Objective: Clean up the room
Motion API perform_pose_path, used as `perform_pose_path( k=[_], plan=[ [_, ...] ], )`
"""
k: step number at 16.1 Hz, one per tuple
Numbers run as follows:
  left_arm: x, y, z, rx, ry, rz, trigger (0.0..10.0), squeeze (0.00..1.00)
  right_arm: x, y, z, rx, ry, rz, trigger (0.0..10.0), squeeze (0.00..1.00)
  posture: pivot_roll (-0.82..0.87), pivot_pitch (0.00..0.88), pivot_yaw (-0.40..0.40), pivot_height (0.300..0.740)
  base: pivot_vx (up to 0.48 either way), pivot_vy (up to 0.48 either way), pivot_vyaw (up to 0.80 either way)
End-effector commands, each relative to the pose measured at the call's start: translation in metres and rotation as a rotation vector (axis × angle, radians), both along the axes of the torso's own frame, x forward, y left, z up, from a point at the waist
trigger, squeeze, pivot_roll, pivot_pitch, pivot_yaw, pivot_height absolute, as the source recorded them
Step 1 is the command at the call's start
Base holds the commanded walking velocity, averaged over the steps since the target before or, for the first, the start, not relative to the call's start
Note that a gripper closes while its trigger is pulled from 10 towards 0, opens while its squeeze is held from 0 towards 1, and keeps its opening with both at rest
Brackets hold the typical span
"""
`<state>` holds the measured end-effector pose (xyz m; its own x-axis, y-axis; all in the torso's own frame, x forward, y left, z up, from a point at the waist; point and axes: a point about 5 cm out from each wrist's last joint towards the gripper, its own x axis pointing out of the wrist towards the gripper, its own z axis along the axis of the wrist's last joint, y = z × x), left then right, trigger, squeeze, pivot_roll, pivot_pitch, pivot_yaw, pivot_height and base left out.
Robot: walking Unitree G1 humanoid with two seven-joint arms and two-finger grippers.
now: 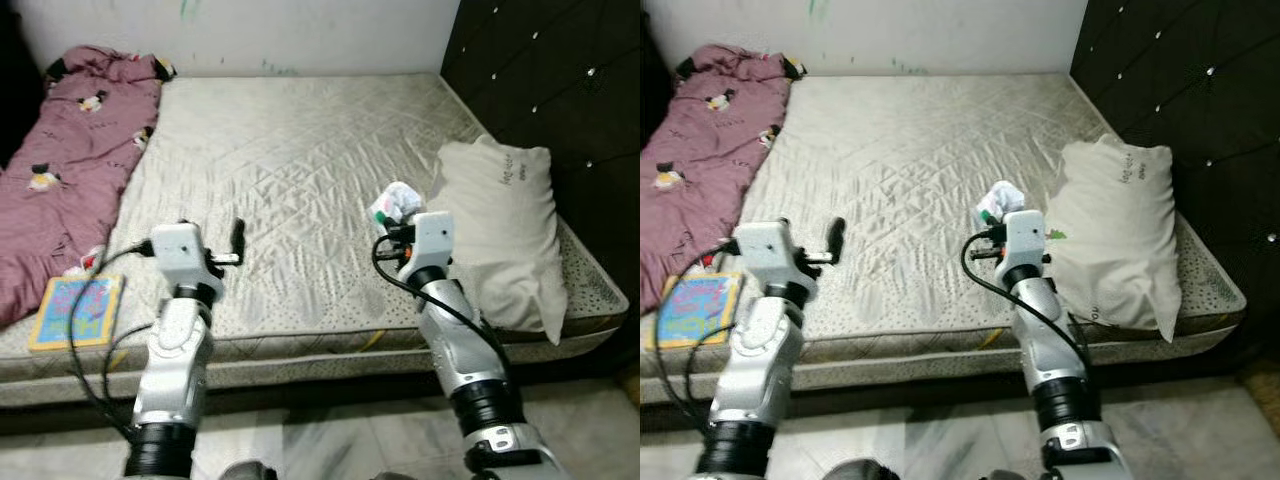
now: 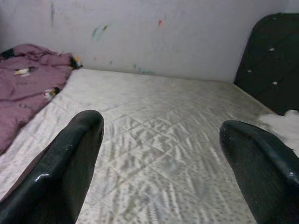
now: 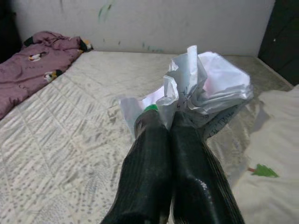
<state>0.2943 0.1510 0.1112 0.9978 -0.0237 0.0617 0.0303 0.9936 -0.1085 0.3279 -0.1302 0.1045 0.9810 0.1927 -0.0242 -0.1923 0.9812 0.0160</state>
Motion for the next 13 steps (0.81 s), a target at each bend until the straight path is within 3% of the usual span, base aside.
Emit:
perform_pose_path(
  k=[1,7,13],
  plan=[
    [0.0006,-0.0003,0.0065,0.002,-0.032,-0.014,10.0,0.0,0.0016,-0.0023,0.0016,0.008,-0.004,-0.007,10.0,0.0,0.01,0.0,0.011,0.74,0.296,0.0,-0.42],
    [0.0011,0.0013,0.0064,0.001,-0.026,-0.007,10.0,0.0,0.0025,-0.0018,0.0026,0.011,-0.005,-0.01,10.0,0.0,0.01,0.0,0.013,0.74,0.306,0.0,0.0],
    [0.001,0.0027,0.0058,0.008,-0.019,-0.002,10.0,0.0,0.0021,-0.0025,0.0023,0.022,-0.002,-0.021,10.0,0.0,0.01,0.0,0.015,0.74,0.0,0.0,0.0]
  ],
)
